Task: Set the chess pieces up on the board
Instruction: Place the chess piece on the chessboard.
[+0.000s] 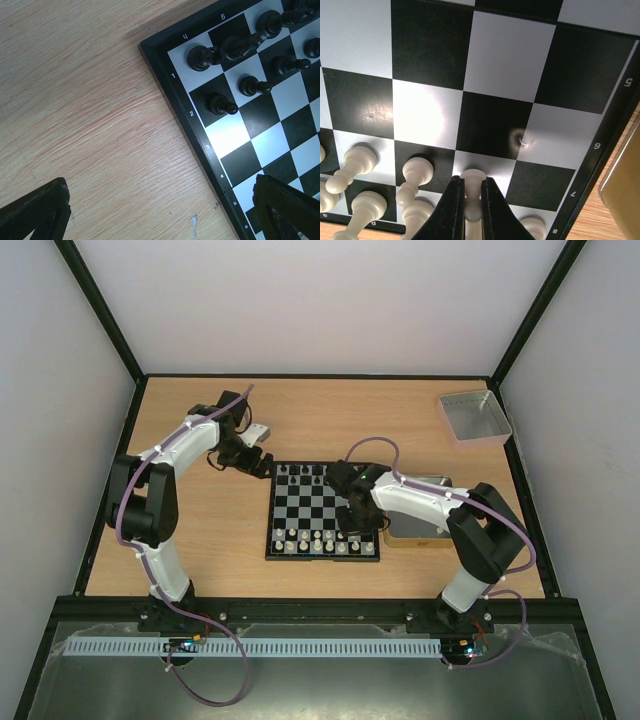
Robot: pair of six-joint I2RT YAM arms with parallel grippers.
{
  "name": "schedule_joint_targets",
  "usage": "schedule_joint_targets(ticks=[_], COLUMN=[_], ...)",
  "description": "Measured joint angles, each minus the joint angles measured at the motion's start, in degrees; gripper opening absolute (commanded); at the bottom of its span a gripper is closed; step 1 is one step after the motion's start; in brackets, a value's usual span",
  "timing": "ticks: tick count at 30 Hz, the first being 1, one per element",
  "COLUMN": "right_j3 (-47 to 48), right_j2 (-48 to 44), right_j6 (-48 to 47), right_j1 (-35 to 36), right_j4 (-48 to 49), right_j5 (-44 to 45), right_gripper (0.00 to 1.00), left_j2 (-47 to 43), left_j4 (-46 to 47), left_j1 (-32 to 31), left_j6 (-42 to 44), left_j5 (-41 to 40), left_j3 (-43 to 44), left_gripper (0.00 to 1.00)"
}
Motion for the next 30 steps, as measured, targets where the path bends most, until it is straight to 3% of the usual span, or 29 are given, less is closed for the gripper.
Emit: schedule_joint_targets(ticks=[9, 15, 30], right_j3=[-0.9, -0.9, -0.7], right_j2=[0.0, 0.0, 0.8], right_j6=[0.5, 0.7, 1.0], right_j1=[0.1, 0.1, 0.1], right_j4=[0.8, 0.9, 0.8], right_j5=[0.3, 0.4, 1.3], right_gripper=[0.05, 0.14, 0.25], left_j2=[0.0, 0.0, 0.0], left_j4=[0.0, 0.0, 0.0], left_j1=[0.0, 0.0, 0.0], left_j6=[0.0, 0.0, 0.0], left_j5=[0.0, 0.0, 0.0], left_j3=[0.0, 0.0, 0.0], left_gripper=[0.99, 0.99, 0.99])
